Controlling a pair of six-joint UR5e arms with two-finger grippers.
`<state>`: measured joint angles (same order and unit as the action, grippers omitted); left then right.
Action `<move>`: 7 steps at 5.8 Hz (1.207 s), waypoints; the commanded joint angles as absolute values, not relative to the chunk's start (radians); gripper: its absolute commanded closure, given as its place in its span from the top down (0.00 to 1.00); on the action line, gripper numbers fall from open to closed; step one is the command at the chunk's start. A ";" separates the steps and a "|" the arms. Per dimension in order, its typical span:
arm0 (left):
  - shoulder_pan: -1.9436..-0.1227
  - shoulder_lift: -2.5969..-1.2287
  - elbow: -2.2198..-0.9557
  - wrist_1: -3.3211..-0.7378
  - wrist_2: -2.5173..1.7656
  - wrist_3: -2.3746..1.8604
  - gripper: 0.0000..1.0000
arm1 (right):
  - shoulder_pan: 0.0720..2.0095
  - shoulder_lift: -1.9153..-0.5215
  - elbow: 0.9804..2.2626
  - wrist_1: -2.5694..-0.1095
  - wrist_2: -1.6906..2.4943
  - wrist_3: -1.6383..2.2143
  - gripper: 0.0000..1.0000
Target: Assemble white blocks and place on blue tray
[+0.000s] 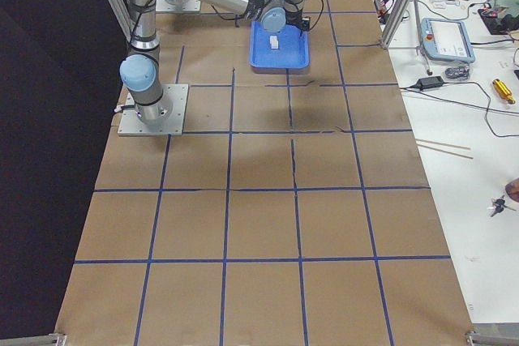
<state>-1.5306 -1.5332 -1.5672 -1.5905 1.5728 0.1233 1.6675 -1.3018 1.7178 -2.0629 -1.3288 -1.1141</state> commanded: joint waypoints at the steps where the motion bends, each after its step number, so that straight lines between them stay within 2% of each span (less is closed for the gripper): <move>1: -1.525 -1.543 -1.546 -1.591 1.572 0.121 0.99 | 1.600 -1.360 1.666 -1.999 -1.446 -0.768 1.00; 4: -1.523 -1.546 -1.526 -1.585 1.575 0.123 0.99 | 1.566 -1.449 1.637 -1.785 -1.554 -0.186 1.00; 6: -1.522 -1.569 -1.526 -1.585 1.575 0.126 0.99 | 1.566 -1.433 1.477 -1.625 -1.557 -0.002 1.00; 7: -1.520 -1.606 -1.519 -1.583 1.574 0.127 0.99 | 1.566 -1.433 1.444 -1.568 -1.559 0.049 1.00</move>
<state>-1.5213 -1.5754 -1.5229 -1.5846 1.5755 0.1259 1.5663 -1.4343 1.4903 -1.6317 -1.5567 -0.0116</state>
